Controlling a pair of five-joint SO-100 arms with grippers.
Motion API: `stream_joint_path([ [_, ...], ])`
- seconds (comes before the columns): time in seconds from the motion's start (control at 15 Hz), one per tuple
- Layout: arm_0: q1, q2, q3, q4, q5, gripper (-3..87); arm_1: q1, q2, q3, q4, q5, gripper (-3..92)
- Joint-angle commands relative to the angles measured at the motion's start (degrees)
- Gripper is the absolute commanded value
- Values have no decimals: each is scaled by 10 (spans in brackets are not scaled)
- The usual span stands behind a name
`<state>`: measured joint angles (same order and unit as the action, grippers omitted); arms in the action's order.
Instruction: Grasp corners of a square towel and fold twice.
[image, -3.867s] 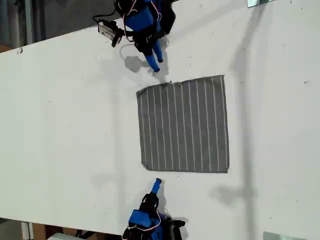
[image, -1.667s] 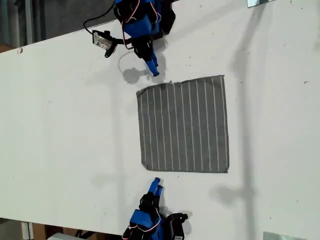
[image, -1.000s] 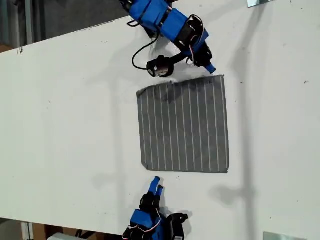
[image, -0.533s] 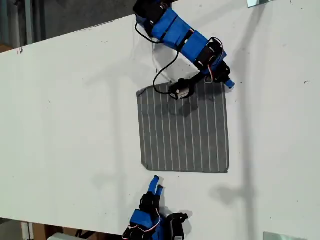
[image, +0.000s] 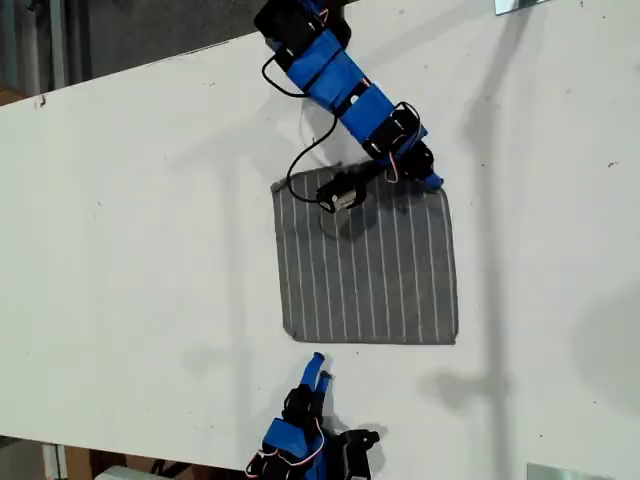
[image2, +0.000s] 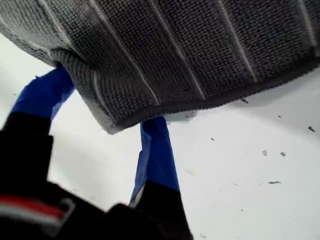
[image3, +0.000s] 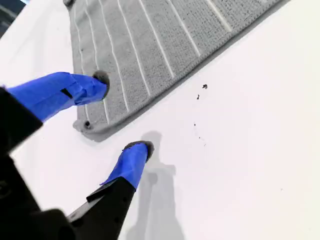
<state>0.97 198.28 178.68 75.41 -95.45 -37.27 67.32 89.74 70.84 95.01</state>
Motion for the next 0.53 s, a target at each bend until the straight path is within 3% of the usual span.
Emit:
stream_joint_path([
  [0.0, 47, 4, -1, -4, -88, 209, 13, 32, 6, -15, 8, -1],
  [0.2, 125, -78, -127, 1, -182, 203, 36, 29, 10, -11, -15, -1],
  [0.33, 136, -443, -373, 18, -149, 221, 54, 16, 11, -18, -40, -1],
  [0.47, 156, -672, -532, 14, -121, 223, 61, 10, 11, -25, -52, -1],
])
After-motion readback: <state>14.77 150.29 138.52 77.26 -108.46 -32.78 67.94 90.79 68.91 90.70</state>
